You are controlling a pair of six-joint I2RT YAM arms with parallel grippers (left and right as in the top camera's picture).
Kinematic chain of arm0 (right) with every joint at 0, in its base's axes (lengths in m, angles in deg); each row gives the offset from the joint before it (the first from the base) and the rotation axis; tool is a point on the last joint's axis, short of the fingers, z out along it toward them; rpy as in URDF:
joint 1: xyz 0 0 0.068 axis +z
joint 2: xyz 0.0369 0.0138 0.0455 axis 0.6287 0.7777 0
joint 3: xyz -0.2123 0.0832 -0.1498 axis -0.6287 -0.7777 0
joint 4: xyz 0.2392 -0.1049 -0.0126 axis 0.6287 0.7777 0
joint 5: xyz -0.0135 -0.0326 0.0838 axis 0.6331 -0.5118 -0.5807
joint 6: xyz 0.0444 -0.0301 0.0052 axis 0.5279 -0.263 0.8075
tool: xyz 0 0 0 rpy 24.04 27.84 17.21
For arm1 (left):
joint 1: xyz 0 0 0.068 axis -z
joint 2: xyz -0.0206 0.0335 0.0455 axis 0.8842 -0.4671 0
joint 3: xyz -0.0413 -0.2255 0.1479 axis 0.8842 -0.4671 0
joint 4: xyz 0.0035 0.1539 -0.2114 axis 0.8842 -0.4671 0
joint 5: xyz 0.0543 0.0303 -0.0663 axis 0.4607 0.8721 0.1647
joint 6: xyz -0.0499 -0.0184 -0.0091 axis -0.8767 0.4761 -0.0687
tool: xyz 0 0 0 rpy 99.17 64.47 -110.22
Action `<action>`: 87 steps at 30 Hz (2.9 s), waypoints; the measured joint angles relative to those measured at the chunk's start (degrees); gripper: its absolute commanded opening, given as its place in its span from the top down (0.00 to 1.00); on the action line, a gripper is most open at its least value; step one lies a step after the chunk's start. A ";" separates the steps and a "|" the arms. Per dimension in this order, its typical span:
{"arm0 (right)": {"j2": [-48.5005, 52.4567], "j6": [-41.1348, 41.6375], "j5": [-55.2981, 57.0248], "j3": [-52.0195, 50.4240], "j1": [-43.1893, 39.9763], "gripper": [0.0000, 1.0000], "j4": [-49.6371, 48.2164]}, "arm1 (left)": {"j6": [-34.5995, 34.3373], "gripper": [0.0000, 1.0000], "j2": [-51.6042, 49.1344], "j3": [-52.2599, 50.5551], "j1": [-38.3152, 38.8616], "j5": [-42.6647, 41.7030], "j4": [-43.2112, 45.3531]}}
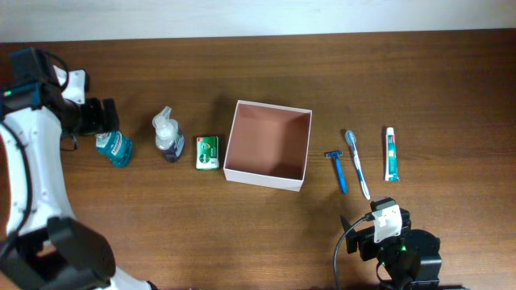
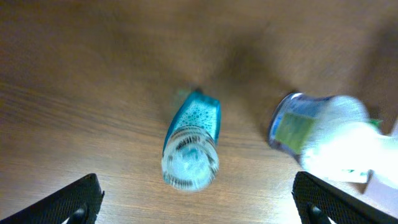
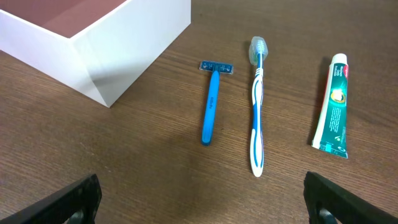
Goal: Pack container
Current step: 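Reach the left gripper to the blue mouthwash bottle and grasp it, then carry the mouthwash bottle into the box and release it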
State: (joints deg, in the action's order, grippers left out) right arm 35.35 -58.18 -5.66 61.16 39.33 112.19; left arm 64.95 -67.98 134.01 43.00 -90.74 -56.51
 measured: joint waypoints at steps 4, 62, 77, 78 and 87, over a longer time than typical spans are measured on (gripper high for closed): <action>0.00 -0.07 0.00 0.00 0.00 0.01 0.00 | 1.27 0.04 -4.07 0.00 0.00 0.63 -0.81; -0.04 -0.07 0.00 0.00 0.00 0.01 0.00 | -8.90 0.98 -13.60 36.39 48.85 -5.77 -14.58; -0.04 -0.04 0.00 0.00 0.00 0.01 0.00 | -10.01 0.58 -33.38 36.00 53.96 -0.92 -5.84; -0.04 -0.09 0.00 0.00 0.00 0.01 0.00 | -9.99 0.40 -33.38 36.00 54.03 -0.81 -5.51; -0.04 -0.04 0.00 0.00 0.00 0.01 0.00 | -10.40 0.01 -33.38 45.42 54.10 -1.22 -17.09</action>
State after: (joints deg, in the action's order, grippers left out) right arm 35.31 -58.23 -5.66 61.16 39.33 112.19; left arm 54.54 -101.36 179.43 97.09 -91.96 -73.60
